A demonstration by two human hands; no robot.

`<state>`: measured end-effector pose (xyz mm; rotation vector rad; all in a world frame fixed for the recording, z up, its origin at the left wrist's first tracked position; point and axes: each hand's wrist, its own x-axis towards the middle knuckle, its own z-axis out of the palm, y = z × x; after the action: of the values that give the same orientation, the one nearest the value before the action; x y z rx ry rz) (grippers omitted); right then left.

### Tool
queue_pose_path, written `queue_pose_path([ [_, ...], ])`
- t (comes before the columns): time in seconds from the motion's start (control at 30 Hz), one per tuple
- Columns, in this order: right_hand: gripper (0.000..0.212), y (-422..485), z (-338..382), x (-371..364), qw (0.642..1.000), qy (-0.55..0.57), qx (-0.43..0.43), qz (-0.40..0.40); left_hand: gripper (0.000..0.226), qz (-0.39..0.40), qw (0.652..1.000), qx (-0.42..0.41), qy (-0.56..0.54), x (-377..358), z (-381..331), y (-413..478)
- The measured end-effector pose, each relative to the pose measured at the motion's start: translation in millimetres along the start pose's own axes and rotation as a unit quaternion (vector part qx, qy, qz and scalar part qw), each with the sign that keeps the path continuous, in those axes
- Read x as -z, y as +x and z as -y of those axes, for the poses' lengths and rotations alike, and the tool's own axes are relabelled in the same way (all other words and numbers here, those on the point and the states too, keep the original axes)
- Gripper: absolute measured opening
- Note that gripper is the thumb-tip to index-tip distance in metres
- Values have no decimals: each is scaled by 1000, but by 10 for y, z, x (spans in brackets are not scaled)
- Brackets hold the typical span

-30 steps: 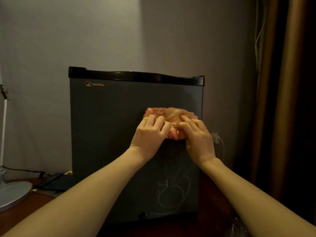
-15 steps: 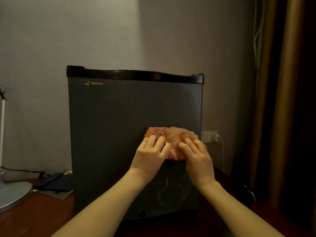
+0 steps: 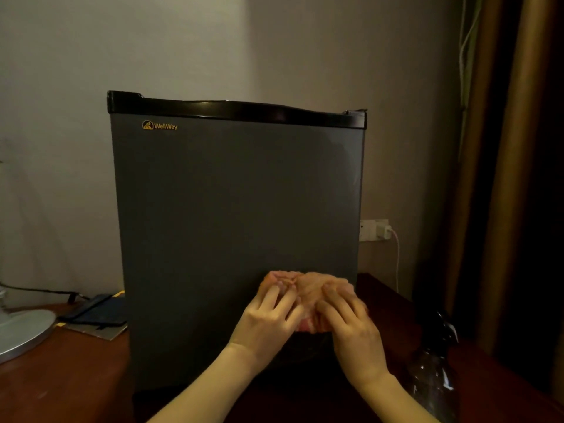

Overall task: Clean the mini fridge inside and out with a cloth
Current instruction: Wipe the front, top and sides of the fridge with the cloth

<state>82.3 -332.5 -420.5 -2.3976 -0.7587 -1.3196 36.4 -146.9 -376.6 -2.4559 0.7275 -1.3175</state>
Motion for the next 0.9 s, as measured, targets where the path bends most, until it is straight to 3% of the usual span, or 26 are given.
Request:
queue_pose_path([
  [0.17,56,-202,5,-67,1000,-1,20,24,14,16,1000,-11,-2,-133,-110,-215],
  [0.27,56,-299,-6,-66,998,0,29,55,27,51,999,-6,5,-188,-184,-290],
  [0.4,56,-444,10,-100,994,5,26,104,23,164,986,3,-21,-277,-310,-424],
  [0.5,26,-561,-19,-148,992,18,44,119,36,260,963,39,-51,-175,-441,-423],
  [0.6,39,-632,-59,-172,983,19,47,177,46,407,907,71,-80,-118,-523,-366],
  [0.63,38,-643,-73,-177,979,23,47,199,47,423,899,73,-86,-105,-535,-341],
  [0.77,59,-633,-54,-88,966,81,2,246,49,423,895,99,-103,-167,-526,-327],
  [0.9,64,-625,-66,-33,964,81,-31,250,50,398,901,135,-111,-162,-564,-355],
])
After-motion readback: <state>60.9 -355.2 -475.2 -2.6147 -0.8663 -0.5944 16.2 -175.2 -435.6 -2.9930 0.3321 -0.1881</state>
